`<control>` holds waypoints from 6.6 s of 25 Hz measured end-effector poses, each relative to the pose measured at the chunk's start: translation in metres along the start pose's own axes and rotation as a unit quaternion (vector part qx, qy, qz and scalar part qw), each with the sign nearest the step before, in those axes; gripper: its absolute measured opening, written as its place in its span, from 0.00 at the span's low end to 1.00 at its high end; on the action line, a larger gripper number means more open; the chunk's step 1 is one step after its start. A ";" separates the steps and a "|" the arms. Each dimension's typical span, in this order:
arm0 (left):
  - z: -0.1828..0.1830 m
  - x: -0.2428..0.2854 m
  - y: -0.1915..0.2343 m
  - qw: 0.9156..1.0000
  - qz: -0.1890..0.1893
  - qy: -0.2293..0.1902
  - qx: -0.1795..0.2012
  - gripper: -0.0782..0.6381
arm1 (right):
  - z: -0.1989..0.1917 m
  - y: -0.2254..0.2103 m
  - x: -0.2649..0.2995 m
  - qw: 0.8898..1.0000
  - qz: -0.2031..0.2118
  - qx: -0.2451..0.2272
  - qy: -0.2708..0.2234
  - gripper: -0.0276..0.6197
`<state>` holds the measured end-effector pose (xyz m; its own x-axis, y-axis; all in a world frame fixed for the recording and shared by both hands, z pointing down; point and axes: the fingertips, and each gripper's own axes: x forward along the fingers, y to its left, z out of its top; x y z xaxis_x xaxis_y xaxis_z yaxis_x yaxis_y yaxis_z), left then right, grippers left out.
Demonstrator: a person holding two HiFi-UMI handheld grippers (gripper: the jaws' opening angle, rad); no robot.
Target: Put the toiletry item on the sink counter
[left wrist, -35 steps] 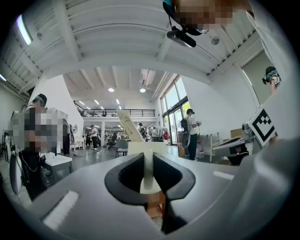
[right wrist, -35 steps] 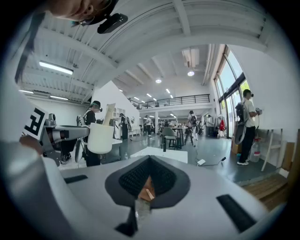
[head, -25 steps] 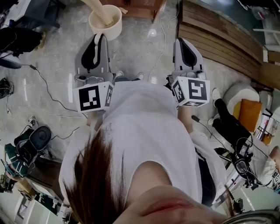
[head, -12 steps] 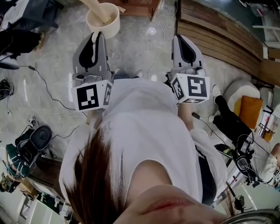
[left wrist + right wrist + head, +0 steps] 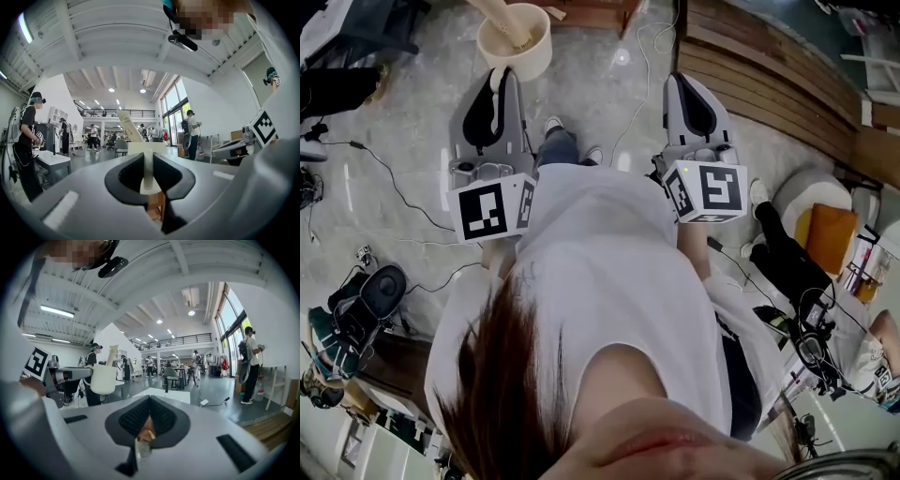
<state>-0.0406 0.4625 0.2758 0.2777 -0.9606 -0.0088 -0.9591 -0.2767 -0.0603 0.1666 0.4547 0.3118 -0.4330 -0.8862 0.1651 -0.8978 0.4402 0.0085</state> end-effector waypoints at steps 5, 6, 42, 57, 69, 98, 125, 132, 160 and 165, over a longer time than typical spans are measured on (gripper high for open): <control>-0.005 0.022 0.018 1.000 0.002 0.002 -0.004 0.18 | 0.002 -0.005 0.026 1.000 -0.004 -0.001 0.006 0.05; -0.006 0.027 0.024 1.000 0.002 0.002 -0.005 0.18 | 0.003 -0.005 0.032 1.000 -0.005 -0.001 0.007 0.05; -0.011 0.145 0.199 1.000 -0.007 -0.007 -0.014 0.18 | 0.040 0.033 0.223 0.999 -0.036 -0.009 0.022 0.05; -0.008 0.222 0.194 0.999 0.031 -0.010 -0.022 0.18 | 0.052 -0.027 0.288 0.999 0.000 -0.015 0.029 0.05; -0.004 0.285 0.162 0.999 0.026 -0.026 -0.018 0.18 | 0.053 -0.092 0.308 1.000 -0.005 -0.014 0.020 0.05; 0.012 0.403 0.106 0.992 -0.104 -0.058 -0.035 0.18 | 0.064 -0.163 0.316 0.994 -0.108 0.016 -0.001 0.05; 0.010 0.430 0.263 0.997 -0.059 -0.047 -0.013 0.17 | 0.084 -0.114 0.439 0.993 -0.112 0.022 0.005 0.05; -0.001 0.418 0.281 0.999 -0.035 -0.037 -0.019 0.18 | 0.079 -0.102 0.451 0.995 -0.095 0.021 0.015 0.05; 0.025 0.540 0.191 0.997 -0.039 -0.069 -0.027 0.18 | 0.092 -0.221 0.484 0.997 -0.066 0.025 0.009 0.05; 0.027 0.550 0.186 0.997 -0.021 -0.073 -0.021 0.18 | 0.091 -0.234 0.497 0.998 -0.048 0.027 0.004 0.05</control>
<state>-0.0649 -0.1171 0.2330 0.3208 -0.9348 -0.1524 -0.9467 -0.3213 -0.0219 0.1547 -0.1020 0.3019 -0.3442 -0.9226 0.1743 -0.9383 0.3448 -0.0276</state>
